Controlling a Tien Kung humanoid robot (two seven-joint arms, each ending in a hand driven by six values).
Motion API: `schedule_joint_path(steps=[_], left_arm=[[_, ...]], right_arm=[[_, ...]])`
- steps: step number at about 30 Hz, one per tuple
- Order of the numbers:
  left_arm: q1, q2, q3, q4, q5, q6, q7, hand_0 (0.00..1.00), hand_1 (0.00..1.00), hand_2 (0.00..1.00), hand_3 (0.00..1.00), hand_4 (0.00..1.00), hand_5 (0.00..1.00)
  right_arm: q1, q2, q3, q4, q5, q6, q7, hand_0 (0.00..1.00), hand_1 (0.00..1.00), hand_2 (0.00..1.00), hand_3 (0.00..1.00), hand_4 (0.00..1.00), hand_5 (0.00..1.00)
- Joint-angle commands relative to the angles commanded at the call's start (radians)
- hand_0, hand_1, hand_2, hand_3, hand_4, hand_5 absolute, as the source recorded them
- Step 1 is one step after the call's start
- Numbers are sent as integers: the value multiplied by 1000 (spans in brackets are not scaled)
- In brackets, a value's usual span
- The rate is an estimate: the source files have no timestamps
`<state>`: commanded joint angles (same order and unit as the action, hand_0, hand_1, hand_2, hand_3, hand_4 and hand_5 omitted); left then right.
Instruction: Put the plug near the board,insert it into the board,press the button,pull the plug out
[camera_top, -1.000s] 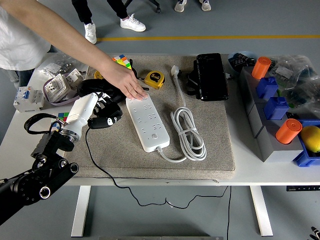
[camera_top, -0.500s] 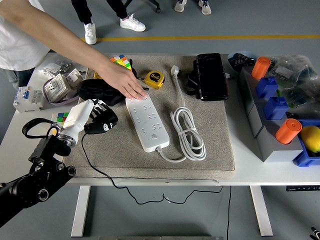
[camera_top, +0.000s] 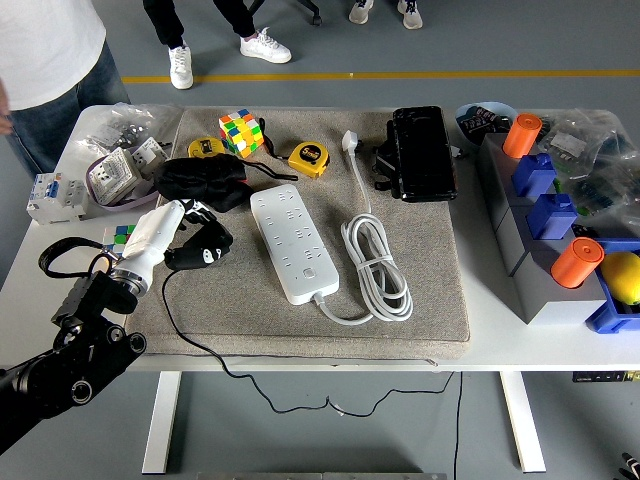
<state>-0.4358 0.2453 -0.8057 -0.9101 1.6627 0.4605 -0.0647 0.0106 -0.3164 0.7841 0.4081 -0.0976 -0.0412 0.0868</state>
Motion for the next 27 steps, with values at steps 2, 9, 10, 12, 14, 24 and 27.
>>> schedule_joint_path(steps=[2,9,10,12,14,24,27], left_arm=[[5,3,-11,-11,-1,-2,-3,544,681,705,692,998,388],[29,13,-68,-72,-20,-3,-21,566,702,731,703,998,487],[38,14,-86,-87,-36,2,-34,566,702,731,703,998,487],[50,15,-109,-105,-61,11,-56,566,702,731,703,998,487],[64,13,-136,-117,-125,31,-108,545,674,691,689,998,524],[100,-2,-201,-112,-391,31,-228,528,644,657,675,998,512],[99,-1,-186,-107,-375,28,-225,521,638,650,659,998,501]], right_arm=[[-1,0,1,1,-1,0,0,606,659,637,526,813,478],[2,0,-1,0,-1,0,0,607,659,635,526,813,478],[2,0,-1,1,0,0,0,607,659,635,526,813,478],[2,-1,-1,0,-1,0,0,607,659,635,526,813,478],[3,-1,-2,-1,0,-1,0,606,658,634,526,814,478],[3,2,-6,-2,3,0,1,606,659,635,526,814,478],[3,1,-5,-2,2,-1,2,606,659,634,525,813,479]])
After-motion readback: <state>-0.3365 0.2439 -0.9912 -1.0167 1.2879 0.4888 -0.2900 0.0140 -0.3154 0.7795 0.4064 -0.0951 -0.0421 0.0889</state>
